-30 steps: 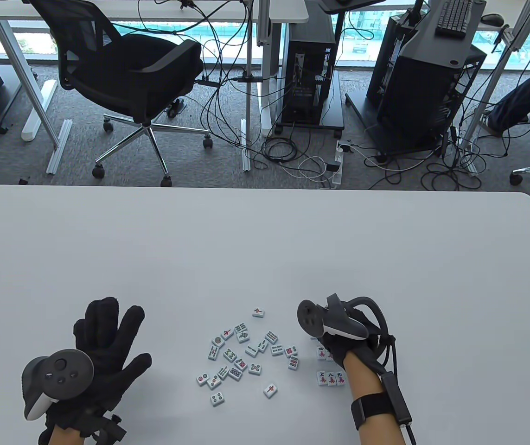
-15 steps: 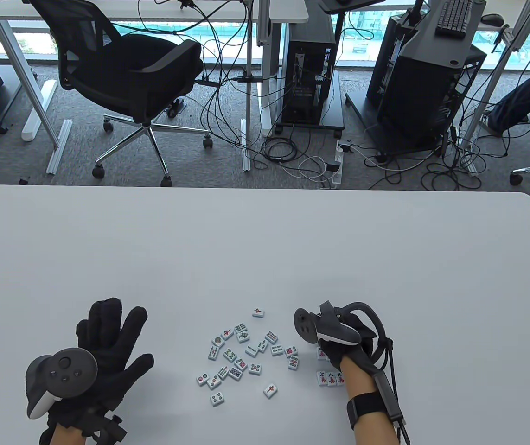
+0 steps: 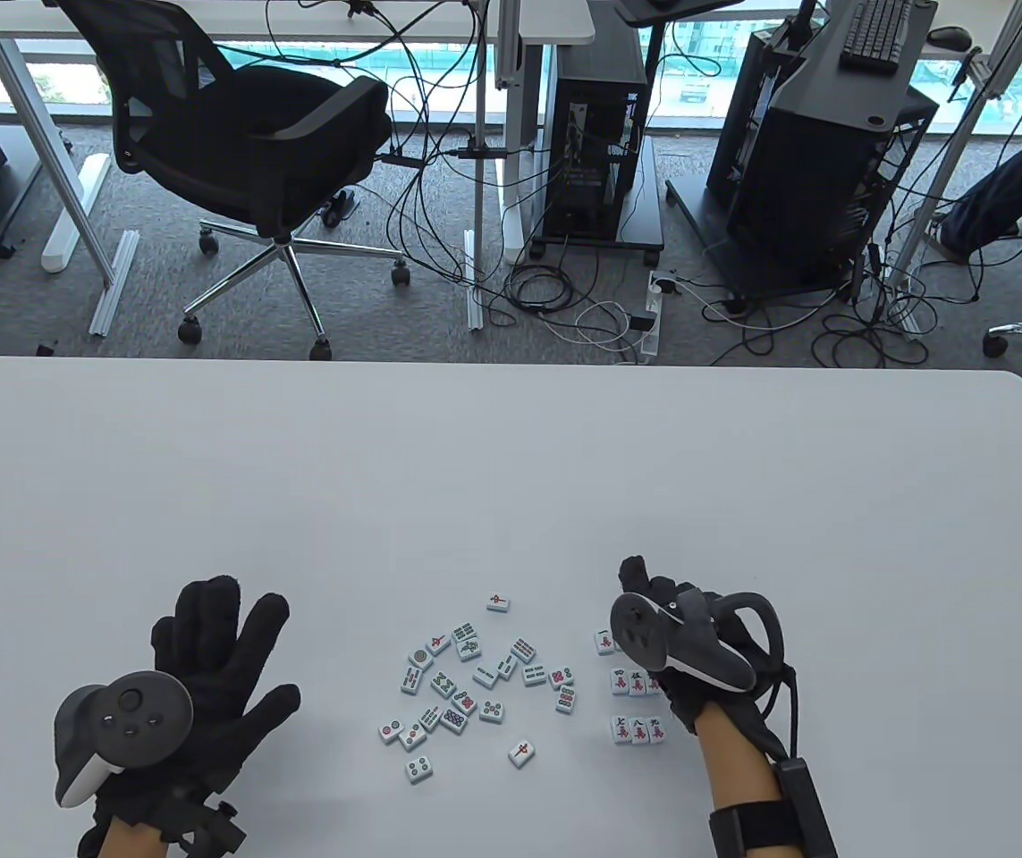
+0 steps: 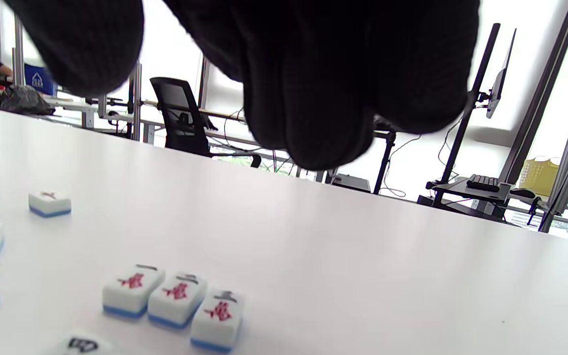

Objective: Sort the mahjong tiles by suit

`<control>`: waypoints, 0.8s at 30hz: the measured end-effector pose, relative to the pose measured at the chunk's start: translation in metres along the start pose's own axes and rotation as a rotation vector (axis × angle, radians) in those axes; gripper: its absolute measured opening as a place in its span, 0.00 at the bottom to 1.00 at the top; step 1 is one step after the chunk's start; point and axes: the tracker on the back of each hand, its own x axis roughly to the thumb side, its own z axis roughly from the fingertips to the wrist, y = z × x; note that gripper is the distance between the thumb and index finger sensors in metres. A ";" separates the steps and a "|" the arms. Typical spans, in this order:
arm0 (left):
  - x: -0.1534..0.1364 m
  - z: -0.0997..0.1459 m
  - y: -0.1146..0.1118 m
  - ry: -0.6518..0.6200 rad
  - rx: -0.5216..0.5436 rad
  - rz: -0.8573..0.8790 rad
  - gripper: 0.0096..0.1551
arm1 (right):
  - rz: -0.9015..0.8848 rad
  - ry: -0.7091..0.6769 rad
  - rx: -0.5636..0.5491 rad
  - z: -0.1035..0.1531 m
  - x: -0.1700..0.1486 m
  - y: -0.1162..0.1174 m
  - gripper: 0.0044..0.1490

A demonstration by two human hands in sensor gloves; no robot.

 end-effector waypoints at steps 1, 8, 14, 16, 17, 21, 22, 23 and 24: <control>0.000 0.000 -0.001 -0.001 -0.005 -0.005 0.48 | -0.032 0.008 -0.035 0.007 -0.002 -0.007 0.49; 0.001 -0.002 -0.007 -0.006 -0.016 -0.037 0.48 | -0.145 0.051 -0.157 0.048 -0.015 -0.019 0.54; 0.002 -0.002 -0.010 -0.012 -0.015 -0.056 0.49 | -0.141 0.103 -0.144 0.068 -0.024 0.005 0.55; 0.001 -0.003 -0.012 -0.018 -0.015 -0.065 0.49 | -0.166 0.110 -0.134 0.072 -0.026 0.014 0.55; 0.001 -0.003 -0.013 -0.024 -0.022 -0.068 0.49 | -0.168 0.116 -0.115 0.073 -0.027 0.017 0.55; 0.004 -0.005 -0.020 -0.057 -0.036 -0.092 0.50 | -0.182 0.135 -0.122 0.078 -0.029 0.019 0.55; 0.006 -0.005 -0.022 -0.067 -0.036 -0.097 0.51 | -0.194 0.135 -0.127 0.079 -0.029 0.019 0.55; 0.007 -0.006 -0.023 -0.076 -0.036 -0.100 0.51 | -0.201 0.135 -0.131 0.079 -0.029 0.018 0.55; 0.008 -0.007 -0.026 -0.093 -0.038 -0.103 0.51 | -0.211 0.132 -0.133 0.080 -0.028 0.018 0.55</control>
